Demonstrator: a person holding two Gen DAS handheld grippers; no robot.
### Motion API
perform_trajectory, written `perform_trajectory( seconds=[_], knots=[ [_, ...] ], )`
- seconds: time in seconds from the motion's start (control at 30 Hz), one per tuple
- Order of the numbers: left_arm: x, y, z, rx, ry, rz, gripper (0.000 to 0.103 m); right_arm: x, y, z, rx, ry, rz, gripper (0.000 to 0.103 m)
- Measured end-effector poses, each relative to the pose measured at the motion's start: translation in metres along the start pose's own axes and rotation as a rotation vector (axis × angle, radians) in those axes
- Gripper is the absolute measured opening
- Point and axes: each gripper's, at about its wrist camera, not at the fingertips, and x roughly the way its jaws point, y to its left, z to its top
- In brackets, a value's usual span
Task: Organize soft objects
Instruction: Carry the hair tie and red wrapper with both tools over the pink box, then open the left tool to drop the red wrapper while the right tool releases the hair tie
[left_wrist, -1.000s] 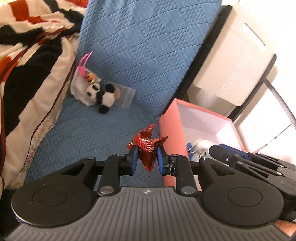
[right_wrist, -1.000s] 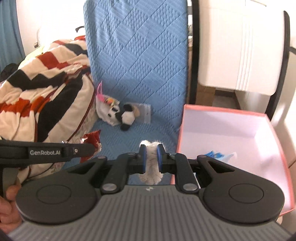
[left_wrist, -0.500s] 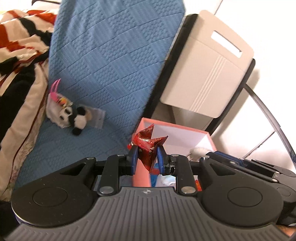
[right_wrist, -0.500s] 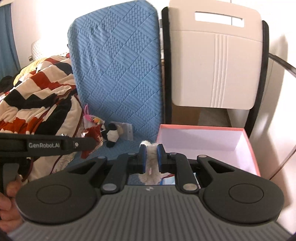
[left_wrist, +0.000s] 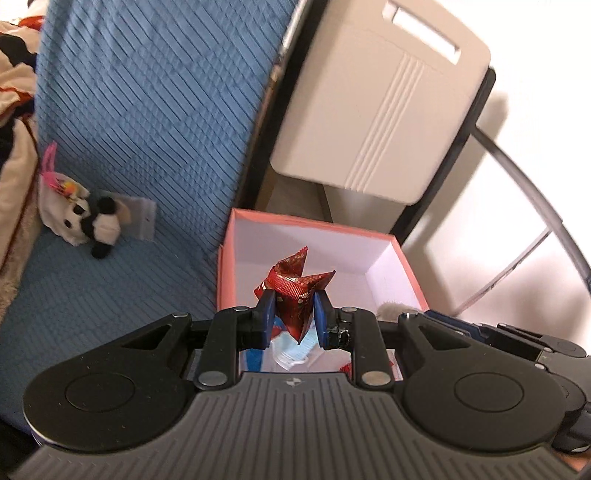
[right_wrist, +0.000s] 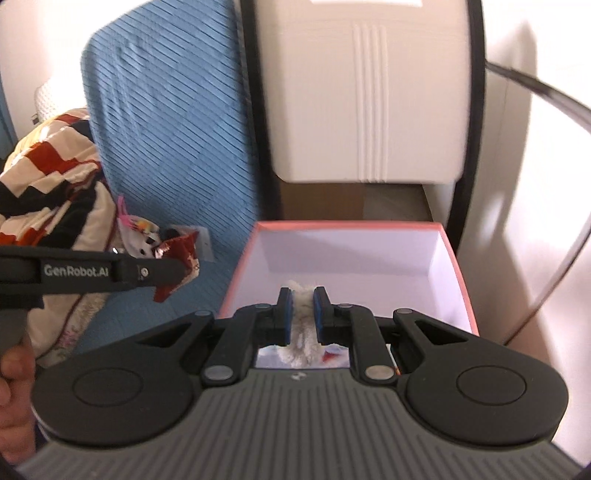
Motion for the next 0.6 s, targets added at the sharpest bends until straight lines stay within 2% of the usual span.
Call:
perform_trajectory(
  seconds=[0.2,0.6],
  knots=[
    [0.039,-0.013,-0.01,0.024,0.068,-0.004,0.026,0.021,-0.029,-0.028,0.033,0.065,-0.033,0.016],
    [0.095,-0.025,-0.035,0.04,0.178,0.021,0.026,0.059,-0.07,-0.058,0.049,0.174,-0.069,0.016]
  ],
)
